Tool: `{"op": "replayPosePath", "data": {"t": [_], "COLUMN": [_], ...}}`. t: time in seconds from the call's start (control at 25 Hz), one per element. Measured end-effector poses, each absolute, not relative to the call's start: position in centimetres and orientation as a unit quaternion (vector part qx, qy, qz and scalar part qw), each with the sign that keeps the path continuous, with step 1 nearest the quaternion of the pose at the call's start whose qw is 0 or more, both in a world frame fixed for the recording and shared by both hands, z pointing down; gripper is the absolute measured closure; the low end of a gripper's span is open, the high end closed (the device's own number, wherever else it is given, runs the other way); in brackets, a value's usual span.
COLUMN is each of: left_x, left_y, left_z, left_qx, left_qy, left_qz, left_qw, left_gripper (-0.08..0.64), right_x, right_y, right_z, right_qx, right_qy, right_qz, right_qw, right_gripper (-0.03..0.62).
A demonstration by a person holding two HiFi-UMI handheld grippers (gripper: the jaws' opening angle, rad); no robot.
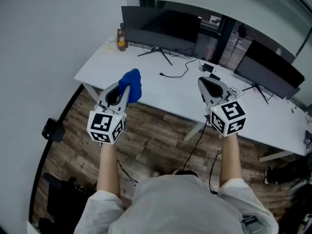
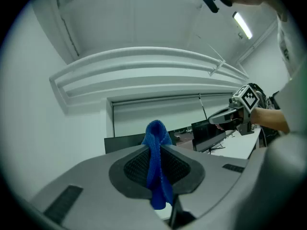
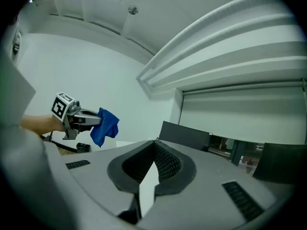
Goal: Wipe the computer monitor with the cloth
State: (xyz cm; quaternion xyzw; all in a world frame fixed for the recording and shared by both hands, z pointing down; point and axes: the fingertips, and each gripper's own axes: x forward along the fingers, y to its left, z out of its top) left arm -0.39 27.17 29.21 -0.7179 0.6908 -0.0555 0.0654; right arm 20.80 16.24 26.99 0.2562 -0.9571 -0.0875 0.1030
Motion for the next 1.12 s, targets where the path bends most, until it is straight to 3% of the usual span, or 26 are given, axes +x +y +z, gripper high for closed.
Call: {"op": "replayPosePath", "data": {"t": [0.64,1.12], "left_x": [-6.9,-10.9], "left_y": [25.4,12.6], "left_z": [31.9,33.6], "left_qx": [-0.717,-0.723], "left_qy": [0.694,0.686], "left_qz": [-0.054,-0.080], "left_qw": [0.044,0.028], "left_gripper": [0.499,0.499], "right_x": [15.1,10.4], "right_y": [14.1,1.4], "right_z": [27.1,28.8], "right_qx": [0.270,0.254], "right_qy": [-0.960,-0.964], "right_qz": [-0.051,-0.049], "right_qw": [0.050,0.061], "right_gripper": [0.578,0.579]}}
